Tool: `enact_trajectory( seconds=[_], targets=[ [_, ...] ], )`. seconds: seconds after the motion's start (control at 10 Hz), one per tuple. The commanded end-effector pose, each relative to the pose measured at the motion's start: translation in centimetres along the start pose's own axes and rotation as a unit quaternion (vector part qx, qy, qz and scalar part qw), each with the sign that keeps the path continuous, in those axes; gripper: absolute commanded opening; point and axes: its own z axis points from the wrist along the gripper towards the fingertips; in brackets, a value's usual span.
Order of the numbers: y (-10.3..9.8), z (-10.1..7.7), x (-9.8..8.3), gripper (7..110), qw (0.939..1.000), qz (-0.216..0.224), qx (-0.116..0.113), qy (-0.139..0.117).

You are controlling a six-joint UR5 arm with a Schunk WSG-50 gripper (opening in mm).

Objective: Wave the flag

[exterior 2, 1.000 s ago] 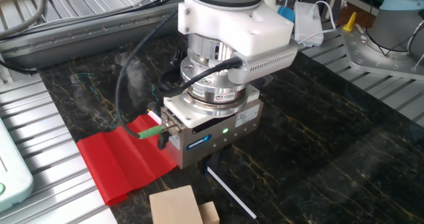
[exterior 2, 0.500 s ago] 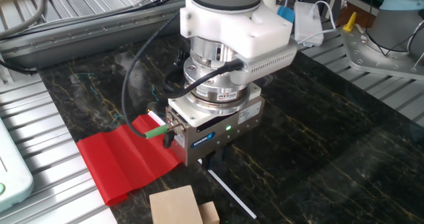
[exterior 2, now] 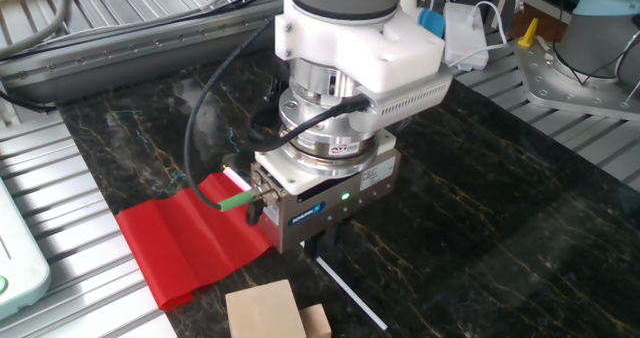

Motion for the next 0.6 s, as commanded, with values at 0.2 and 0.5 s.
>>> enact_trajectory(
  seconds=[0.2,0.5],
  targets=[
    [-0.41,0.29,-0.41,22,1.0,0.006,0.005,0.001],
    [-0.31,0.67,-0.78,22,0.9999,0.008,0.009,0.001]
  ],
)
